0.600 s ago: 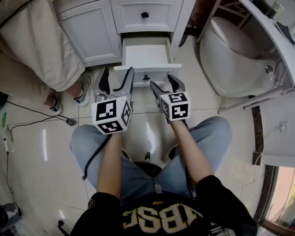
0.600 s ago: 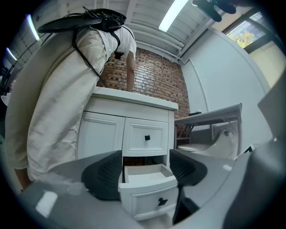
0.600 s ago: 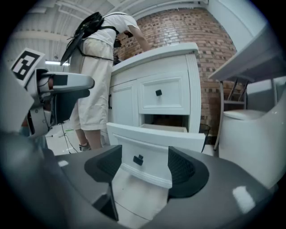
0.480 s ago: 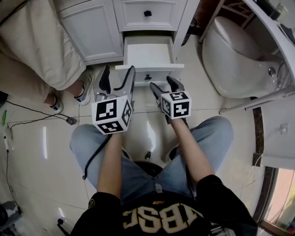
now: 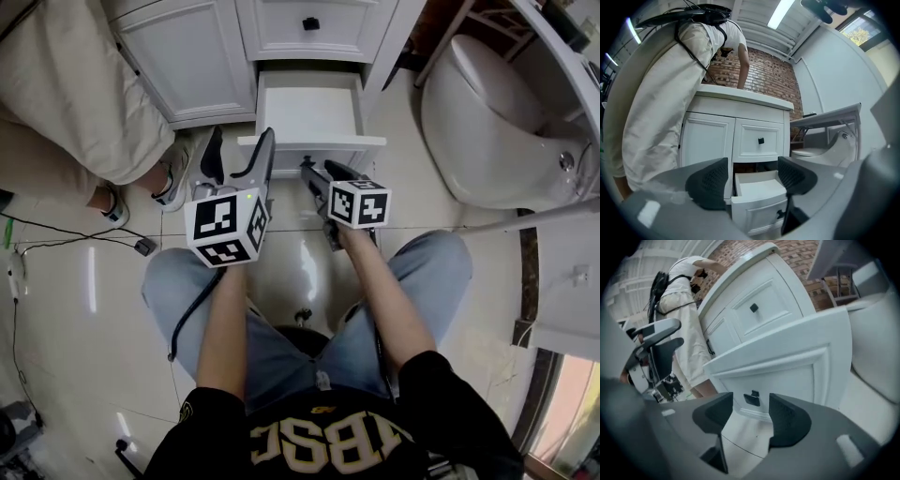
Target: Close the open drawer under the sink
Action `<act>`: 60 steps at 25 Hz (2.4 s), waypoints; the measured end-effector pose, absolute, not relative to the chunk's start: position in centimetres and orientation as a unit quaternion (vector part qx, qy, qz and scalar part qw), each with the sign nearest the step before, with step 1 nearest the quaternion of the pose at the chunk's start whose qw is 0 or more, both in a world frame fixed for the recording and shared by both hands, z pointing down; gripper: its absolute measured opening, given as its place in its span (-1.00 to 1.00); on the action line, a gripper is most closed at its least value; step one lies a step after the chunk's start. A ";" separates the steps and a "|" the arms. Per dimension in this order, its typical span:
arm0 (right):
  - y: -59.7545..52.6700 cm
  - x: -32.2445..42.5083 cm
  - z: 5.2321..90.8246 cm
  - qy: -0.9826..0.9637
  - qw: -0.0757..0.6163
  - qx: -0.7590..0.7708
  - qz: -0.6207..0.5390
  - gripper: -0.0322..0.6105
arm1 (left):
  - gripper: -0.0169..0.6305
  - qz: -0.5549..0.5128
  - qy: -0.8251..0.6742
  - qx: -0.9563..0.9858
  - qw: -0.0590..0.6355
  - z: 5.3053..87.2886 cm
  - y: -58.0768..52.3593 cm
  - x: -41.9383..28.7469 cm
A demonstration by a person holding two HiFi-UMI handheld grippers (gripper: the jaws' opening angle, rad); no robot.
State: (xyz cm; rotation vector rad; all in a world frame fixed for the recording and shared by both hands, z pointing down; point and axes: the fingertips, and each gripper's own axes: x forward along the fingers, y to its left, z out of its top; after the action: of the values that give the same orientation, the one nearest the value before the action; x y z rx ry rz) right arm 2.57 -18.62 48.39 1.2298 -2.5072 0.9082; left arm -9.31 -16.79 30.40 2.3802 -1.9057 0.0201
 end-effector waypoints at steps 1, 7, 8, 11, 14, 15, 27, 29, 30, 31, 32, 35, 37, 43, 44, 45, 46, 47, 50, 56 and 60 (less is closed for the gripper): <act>-18.8 2.5 48.8 -0.840 0.085 0.415 0.339 -0.16 | 0.09 0.007 -0.624 0.780 0.049 30.6 -17.0 -9.3; -20.3 1.9 49.6 -0.777 -0.019 0.402 0.485 -0.45 | 0.09 0.003 -0.618 0.784 0.056 30.7 -18.4 -9.1; -20.5 1.8 49.6 -0.775 -0.015 0.405 0.484 -0.45 | 0.09 0.000 -0.615 0.786 0.061 30.7 -18.5 -9.1; -21.4 1.6 49.6 -0.782 0.011 0.416 0.464 -0.45 | 0.09 -0.011 -0.609 0.790 0.068 30.3 -18.9 -9.2; -22.5 1.4 49.6 -0.782 0.014 0.424 0.457 -0.45 | 0.09 -0.016 -0.614 0.786 0.069 30.0 -19.5 -9.7; -22.9 1.4 49.6 -0.782 0.015 0.430 0.451 -0.45 | 0.09 -0.020 -0.616 0.784 0.074 30.1 -19.8 -9.8; -26.5 0.2 50.4 -0.830 0.140 0.431 0.324 -0.49 | 0.09 -0.014 -0.610 0.786 0.104 32.3 -22.4 -9.5; -27.3 0.2 50.3 -0.828 0.132 0.437 0.325 -0.49 | 0.09 -0.008 -0.610 0.785 0.105 32.6 -22.7 -9.7; -27.8 0.2 50.3 -0.828 0.129 0.439 0.324 -0.49 | 0.09 -0.005 -0.611 0.785 0.104 32.8 -22.7 -9.7; -28.3 0.2 50.3 -0.828 0.127 0.442 0.322 -0.49 | 0.09 -0.001 -0.611 0.785 0.104 32.9 -22.8 -9.8; -28.9 0.1 50.3 -0.828 0.125 0.443 0.320 -0.49 | 0.09 0.002 -0.612 0.784 0.104 33.1 -22.9 -10.0; -30.9 0.1 50.1 -0.836 0.106 0.433 0.319 -0.49 | 0.09 0.008 -0.616 0.781 0.106 33.4 -22.8 -10.4; -32.3 0.2 49.9 -0.841 0.088 0.427 0.319 -0.49 | 0.09 0.009 -0.618 0.779 0.106 33.5 -22.7 -10.7; -35.1 0.0 49.8 -0.839 0.054 0.447 0.304 -0.49 | 0.09 0.023 -0.626 0.773 0.101 33.9 -22.3 -12.4; -35.6 -0.1 49.7 -0.838 0.050 0.451 0.302 -0.49 | 0.09 0.025 -0.628 0.771 0.101 34.1 -22.3 -12.8; -36.0 -0.1 49.6 -0.837 0.046 0.455 0.300 -0.49 | 0.09 0.028 -0.629 0.770 0.101 34.2 -22.3 -13.1; -36.4 -0.1 49.6 -0.837 0.043 0.458 0.297 -0.49 | 0.09 0.031 -0.630 0.770 0.101 34.4 -22.4 -13.3; -36.8 -0.1 49.6 -0.837 0.040 0.461 0.293 -0.49 | 0.09 0.033 -0.630 0.769 0.102 34.6 -22.5 -13.6; -37.8 -0.3 49.6 -0.838 0.033 0.469 0.277 -0.50 | 0.09 0.037 -0.629 0.769 0.106 35.1 -22.8 -14.0; -40.4 -0.5 49.8 -0.849 0.067 0.482 0.206 -0.50 | 0.09 0.064 -0.627 0.770 0.100 36.2 -24.2 -15.0; -41.9 -0.5 50.0 -0.851 0.069 0.483 0.195 -0.50 | 0.09 0.069 -0.635 0.761 0.110 36.7 -24.6 -17.0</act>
State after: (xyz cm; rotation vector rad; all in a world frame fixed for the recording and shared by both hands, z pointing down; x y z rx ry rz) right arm -0.47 -41.87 49.96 1.4548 -2.5613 0.5882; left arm -16.97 -24.57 36.74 2.2374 -1.8680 0.2043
